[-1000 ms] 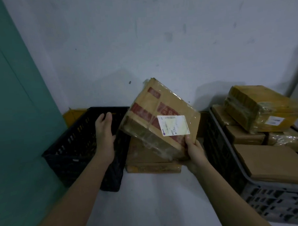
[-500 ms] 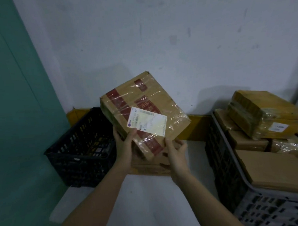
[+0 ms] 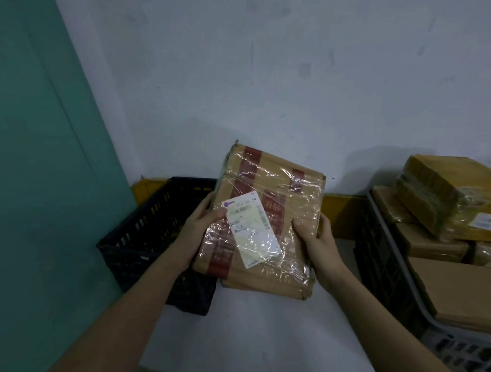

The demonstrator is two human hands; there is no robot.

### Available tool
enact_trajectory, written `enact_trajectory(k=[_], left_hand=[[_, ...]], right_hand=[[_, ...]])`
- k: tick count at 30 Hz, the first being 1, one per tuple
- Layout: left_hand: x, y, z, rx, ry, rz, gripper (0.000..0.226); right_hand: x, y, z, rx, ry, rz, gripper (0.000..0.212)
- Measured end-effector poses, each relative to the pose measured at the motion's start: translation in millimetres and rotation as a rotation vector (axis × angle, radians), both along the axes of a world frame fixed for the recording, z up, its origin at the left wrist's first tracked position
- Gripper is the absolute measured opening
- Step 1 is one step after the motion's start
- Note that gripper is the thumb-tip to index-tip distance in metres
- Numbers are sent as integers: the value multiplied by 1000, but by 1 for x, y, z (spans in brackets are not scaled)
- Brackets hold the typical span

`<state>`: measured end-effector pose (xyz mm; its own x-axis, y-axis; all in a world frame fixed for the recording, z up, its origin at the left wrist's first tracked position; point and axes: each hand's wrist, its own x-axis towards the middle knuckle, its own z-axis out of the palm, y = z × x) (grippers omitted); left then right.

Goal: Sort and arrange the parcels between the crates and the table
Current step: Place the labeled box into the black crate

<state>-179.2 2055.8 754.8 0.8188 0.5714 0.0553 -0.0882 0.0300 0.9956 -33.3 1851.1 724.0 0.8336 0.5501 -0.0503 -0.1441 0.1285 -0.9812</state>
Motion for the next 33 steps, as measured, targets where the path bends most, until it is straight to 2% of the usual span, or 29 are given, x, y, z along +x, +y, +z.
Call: enact_trajectory(k=[2, 5, 7, 10, 12, 15, 19, 22, 26, 31, 33], left_hand=[[0, -5, 5, 77, 50, 71, 76], [-2, -17, 8, 216, 129, 69, 40], [-5, -22, 3, 335, 182, 51, 45], [-8, -22, -8, 453, 166, 123, 48], [-9, -19, -10, 419, 112, 195, 40], [-12, -11, -14, 395, 76, 252, 40], [-16, 16, -11, 457, 102, 326, 36], [-20, 53, -10, 687, 174, 369, 43], [-34, 124, -17, 758, 242, 453, 69], [-51, 230, -35, 844, 421, 454, 77], [-58, 266, -49, 884, 547, 444, 65]], right_hand=[[-3, 4, -5, 57, 47, -23, 54], [-2, 8, -9, 70, 73, -53, 56], [-1, 11, -10, 52, 79, -67, 60], [-1, 13, -9, -13, 36, -54, 54], [-1, 15, -11, -63, -64, -20, 64], [-6, 26, -11, -102, -144, 34, 87], [-10, 55, -7, -46, -171, 32, 85], [-8, 85, 1, -34, -153, 27, 80], [-1, 134, 10, -49, -153, 16, 75], [3, 213, 14, -98, -124, -49, 70], [6, 244, 16, -136, -104, -58, 67]])
